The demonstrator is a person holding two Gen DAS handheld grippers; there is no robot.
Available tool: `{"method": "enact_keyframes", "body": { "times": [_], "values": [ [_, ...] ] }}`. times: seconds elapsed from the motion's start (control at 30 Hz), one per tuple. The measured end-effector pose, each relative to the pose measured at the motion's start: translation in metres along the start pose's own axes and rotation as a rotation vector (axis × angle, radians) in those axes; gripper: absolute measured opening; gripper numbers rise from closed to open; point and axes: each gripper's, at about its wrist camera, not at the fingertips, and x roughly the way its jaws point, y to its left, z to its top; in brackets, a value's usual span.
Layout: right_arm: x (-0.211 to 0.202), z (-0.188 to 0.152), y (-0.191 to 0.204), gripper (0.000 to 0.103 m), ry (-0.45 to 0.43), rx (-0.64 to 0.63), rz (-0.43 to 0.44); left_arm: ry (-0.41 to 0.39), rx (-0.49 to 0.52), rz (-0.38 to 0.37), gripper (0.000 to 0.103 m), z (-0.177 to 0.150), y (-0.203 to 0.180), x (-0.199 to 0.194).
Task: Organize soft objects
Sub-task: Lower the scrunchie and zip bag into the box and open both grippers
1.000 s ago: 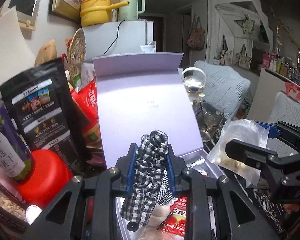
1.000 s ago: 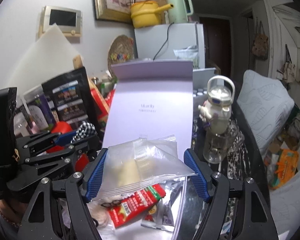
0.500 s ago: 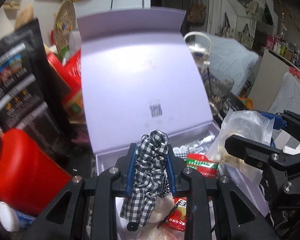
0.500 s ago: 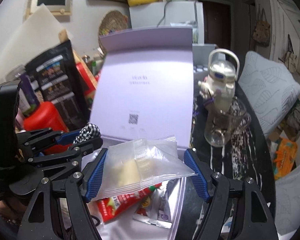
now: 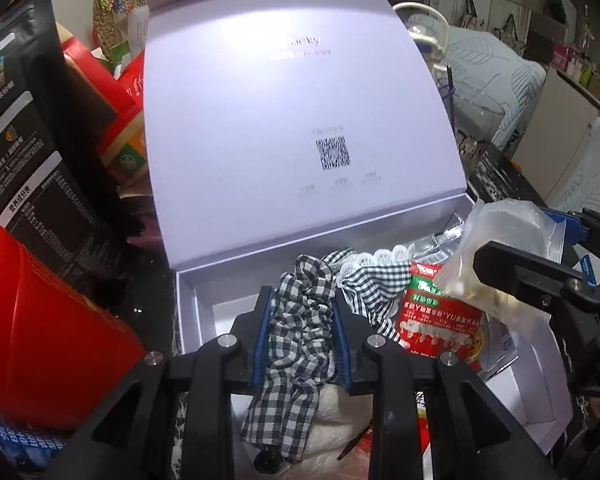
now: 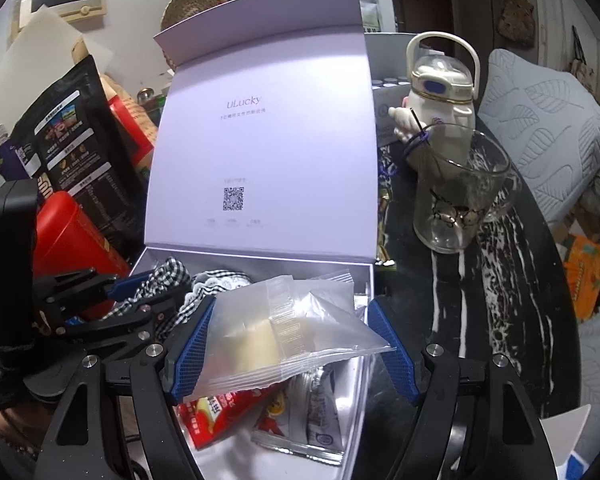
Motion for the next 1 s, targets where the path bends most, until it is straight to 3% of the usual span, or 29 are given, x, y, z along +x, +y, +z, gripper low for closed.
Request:
{"method": "enact_keyframes", "body": {
  "times": [0.13,0.47,0.67,1.0],
  "values": [
    [0.004,-0.002,0.005,0.076,0.003,-0.016,0.008,0.022,-0.011,0.023,0.027,0.003,0.002,0.006],
    [0.027,-0.011,0.019,0.077,0.054,-0.085,-0.066,0.047,-0.024,0.029,0.029,0.003,0.001,0.013],
    [0.042,-0.015,0.021,0.077,0.127,-0.092,-0.049,0.059,-0.028,0.04,0.032,0.002,-0.001,0.016],
    [0.031,-0.013,0.018,0.084,0.143,-0.078,-0.067,0.059,-0.046,0.053,0.033,0.005,-0.011,0.018]
  ]
}}
